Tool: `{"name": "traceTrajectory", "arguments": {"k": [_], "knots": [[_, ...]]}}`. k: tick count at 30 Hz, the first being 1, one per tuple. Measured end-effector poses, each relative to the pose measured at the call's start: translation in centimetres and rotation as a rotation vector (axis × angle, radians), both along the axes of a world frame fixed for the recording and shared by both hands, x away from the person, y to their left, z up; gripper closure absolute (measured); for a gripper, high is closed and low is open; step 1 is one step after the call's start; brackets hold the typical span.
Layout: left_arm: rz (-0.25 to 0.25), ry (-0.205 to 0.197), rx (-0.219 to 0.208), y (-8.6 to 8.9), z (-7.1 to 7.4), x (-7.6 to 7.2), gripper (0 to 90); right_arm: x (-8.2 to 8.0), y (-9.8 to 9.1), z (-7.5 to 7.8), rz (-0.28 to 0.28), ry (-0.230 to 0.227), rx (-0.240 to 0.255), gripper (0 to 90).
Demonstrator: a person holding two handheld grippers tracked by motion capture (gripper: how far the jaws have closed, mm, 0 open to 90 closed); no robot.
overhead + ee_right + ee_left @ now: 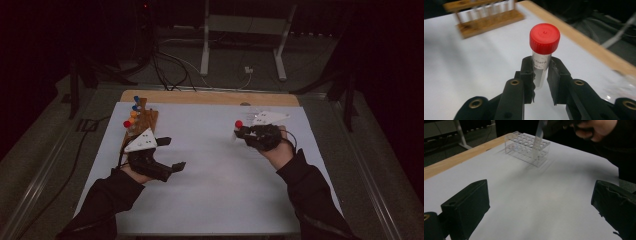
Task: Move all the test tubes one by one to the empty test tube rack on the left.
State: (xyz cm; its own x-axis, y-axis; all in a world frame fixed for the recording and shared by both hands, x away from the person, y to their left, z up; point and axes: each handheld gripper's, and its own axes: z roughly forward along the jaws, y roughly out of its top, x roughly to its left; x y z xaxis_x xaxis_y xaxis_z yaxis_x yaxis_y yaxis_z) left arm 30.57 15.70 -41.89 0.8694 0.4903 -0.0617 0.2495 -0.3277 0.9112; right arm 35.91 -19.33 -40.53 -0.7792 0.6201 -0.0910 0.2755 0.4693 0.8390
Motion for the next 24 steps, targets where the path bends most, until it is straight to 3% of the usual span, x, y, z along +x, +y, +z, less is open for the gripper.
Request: {"name": "traceTrajectory", "arguments": {"k": [10,18,24], "knots": [[-0.094,-0.022,-0.008,-3.3,0.8,0.1,7.6,-4.0,3.0,-2.2,0.137,0.054,-0.026,74.7],[-0.153,-0.043,-0.014,-5.7,0.9,0.6,28.0,-5.0,4.3,-2.3,0.191,0.064,-0.016,74.7],[-0.159,-0.049,-0.009,-6.7,0.5,1.1,41.0,-5.3,4.7,-2.4,0.21,0.062,-0.017,74.7]]}}
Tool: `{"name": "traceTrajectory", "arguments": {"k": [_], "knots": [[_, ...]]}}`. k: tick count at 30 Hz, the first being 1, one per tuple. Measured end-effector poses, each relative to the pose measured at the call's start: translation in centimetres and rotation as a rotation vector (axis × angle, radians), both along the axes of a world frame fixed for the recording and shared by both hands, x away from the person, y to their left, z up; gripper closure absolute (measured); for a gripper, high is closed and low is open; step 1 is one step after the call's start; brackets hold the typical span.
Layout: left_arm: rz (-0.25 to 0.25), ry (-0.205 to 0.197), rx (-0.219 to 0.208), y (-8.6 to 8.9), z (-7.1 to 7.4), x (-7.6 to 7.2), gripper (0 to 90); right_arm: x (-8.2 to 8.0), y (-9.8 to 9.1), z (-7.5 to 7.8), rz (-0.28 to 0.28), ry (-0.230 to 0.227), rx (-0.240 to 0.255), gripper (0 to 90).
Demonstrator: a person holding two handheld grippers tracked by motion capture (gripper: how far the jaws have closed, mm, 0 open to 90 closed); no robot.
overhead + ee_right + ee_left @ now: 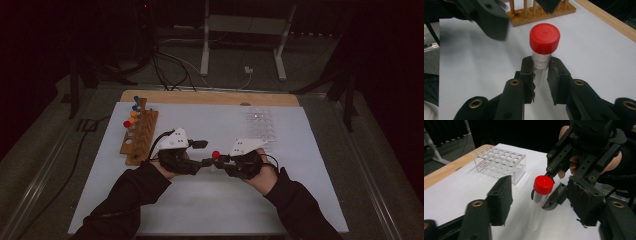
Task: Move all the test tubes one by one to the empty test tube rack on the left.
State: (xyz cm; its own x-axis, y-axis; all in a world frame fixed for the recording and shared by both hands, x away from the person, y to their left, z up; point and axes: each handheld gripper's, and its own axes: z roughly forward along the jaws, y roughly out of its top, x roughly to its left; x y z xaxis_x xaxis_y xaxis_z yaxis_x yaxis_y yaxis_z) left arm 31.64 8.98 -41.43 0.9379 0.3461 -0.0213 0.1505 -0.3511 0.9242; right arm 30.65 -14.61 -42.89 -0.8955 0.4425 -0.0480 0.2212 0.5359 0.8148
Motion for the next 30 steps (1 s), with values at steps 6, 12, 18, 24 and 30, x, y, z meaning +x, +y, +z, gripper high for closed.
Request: {"name": "traceTrajectory", "arguments": {"k": [6,12,18,24,30], "knots": [[-0.019,0.0,0.015,-0.8,-0.4,0.4,54.2,0.0,0.3,-0.2,0.004,0.006,-0.001,74.7],[-0.03,-0.025,0.03,-1.3,-0.4,0.3,70.5,0.0,0.4,0.0,0.002,0.0,0.01,74.6],[0.006,-0.046,0.009,0.4,0.9,0.6,71.6,0.0,-0.3,0.4,-0.002,0.008,0.076,51.0],[0.105,-0.066,-0.008,4.3,2.9,0.8,71.7,-0.3,-1.6,0.8,-0.057,-0.001,0.118,20.8],[0.232,-0.088,-0.024,9.0,4.3,0.7,71.7,-0.4,-3.0,0.7,-0.066,0.04,0.187,0.0]]}}
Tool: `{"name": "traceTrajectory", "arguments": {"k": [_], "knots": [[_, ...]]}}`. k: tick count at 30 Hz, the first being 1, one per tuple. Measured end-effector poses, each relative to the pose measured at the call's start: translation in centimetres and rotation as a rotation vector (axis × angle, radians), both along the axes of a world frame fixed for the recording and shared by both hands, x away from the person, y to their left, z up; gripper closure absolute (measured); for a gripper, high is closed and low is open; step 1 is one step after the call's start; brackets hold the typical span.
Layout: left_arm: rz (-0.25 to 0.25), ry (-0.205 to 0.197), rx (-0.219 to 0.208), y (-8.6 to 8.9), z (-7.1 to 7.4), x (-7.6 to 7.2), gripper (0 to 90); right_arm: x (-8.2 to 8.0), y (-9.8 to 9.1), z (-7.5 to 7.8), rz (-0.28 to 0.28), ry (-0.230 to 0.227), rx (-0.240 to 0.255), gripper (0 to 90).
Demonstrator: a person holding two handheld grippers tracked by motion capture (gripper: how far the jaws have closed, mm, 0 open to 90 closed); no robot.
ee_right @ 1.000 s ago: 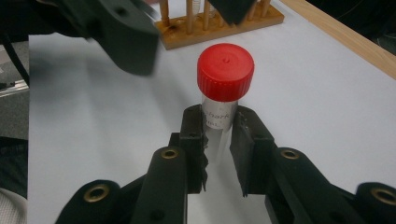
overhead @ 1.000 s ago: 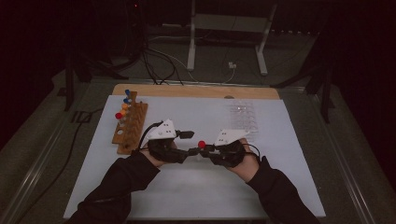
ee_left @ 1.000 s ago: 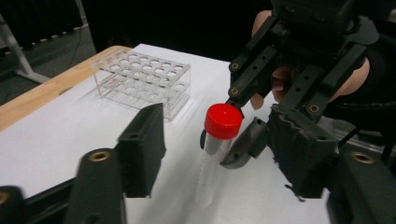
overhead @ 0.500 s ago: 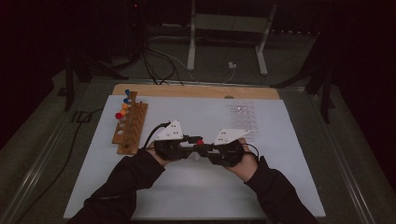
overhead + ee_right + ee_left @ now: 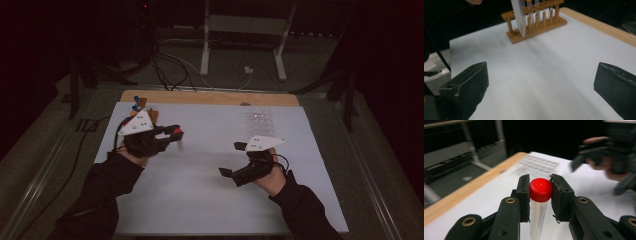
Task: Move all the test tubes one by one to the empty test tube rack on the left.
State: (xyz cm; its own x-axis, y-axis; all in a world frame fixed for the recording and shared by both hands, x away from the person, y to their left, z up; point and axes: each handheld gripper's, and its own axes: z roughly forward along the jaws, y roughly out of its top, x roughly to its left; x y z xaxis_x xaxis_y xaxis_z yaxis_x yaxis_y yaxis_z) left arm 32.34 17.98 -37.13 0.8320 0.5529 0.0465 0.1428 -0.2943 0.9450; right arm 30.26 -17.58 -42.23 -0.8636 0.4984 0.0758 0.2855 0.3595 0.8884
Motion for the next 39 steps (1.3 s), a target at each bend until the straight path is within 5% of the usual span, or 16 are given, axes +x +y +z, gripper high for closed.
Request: {"name": "traceTrajectory", "arguments": {"k": [10,17,28,39], "knots": [[0.189,-0.021,-0.009,6.8,1.3,-0.3,71.8,-0.5,-0.4,0.1,-0.01,-0.044,-0.009,0.0],[0.309,-0.007,-0.026,10.4,0.6,0.2,71.8,-0.6,-0.3,0.0,-0.002,-0.053,-0.01,0.0],[0.4,0.047,-0.048,12.1,-3.2,1.9,71.8,-0.7,-0.4,-0.1,0.011,-0.063,-0.019,0.0],[0.421,0.109,-0.064,12.7,-7.2,2.1,71.7,-0.7,-0.6,-0.2,0.013,-0.058,-0.019,0.0]]}}
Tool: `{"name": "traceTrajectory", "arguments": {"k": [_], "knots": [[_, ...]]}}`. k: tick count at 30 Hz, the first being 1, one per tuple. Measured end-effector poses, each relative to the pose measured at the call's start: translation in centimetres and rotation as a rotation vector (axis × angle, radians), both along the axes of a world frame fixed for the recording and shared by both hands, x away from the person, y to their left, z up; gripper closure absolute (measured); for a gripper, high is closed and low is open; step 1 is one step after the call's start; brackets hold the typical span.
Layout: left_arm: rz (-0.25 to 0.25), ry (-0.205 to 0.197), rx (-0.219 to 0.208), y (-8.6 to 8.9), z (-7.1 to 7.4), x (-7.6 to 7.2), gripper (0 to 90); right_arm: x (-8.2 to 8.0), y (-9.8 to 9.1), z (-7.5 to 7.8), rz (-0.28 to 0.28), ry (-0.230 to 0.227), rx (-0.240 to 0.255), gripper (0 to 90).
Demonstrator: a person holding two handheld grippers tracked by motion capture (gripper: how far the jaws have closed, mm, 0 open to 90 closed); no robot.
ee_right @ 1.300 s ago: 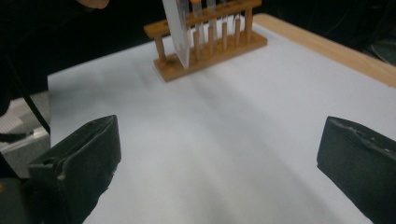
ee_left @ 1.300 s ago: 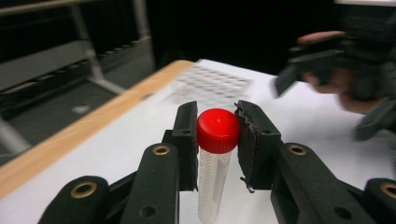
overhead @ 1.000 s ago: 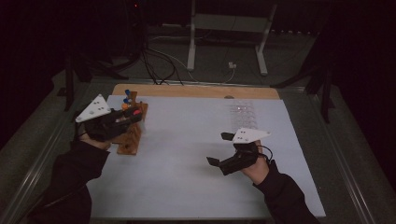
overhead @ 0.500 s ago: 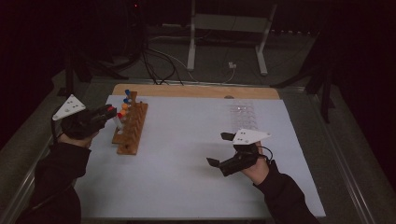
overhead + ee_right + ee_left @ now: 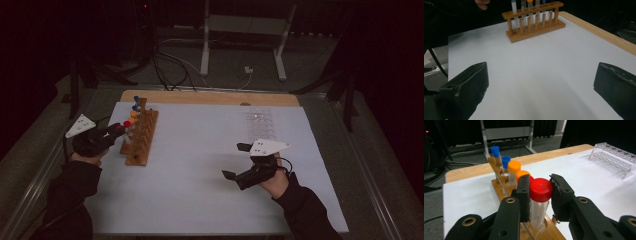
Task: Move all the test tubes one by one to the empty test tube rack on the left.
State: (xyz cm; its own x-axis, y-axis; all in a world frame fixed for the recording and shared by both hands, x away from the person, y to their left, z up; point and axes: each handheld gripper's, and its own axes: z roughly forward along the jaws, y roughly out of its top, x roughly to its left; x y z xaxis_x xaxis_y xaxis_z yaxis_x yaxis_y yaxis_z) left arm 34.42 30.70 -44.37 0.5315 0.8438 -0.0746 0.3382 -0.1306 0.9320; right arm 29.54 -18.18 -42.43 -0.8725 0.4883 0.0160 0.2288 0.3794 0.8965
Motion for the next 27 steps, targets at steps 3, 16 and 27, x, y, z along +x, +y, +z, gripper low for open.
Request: {"name": "traceTrajectory", "arguments": {"k": [3,16,27], "knots": [[0.0,0.003,0.008,-0.1,-0.7,-0.1,71.7,0.0,0.0,0.0,0.003,-0.002,0.001,0.0],[-0.031,0.008,0.01,-0.7,0.1,-1.9,28.3,-0.2,-0.3,-0.2,0.014,0.006,0.003,0.0],[-0.303,-0.014,-0.066,-5.1,0.8,-6.2,1.3,-0.8,-1.4,-1.3,-0.016,0.006,-0.007,0.0]]}}
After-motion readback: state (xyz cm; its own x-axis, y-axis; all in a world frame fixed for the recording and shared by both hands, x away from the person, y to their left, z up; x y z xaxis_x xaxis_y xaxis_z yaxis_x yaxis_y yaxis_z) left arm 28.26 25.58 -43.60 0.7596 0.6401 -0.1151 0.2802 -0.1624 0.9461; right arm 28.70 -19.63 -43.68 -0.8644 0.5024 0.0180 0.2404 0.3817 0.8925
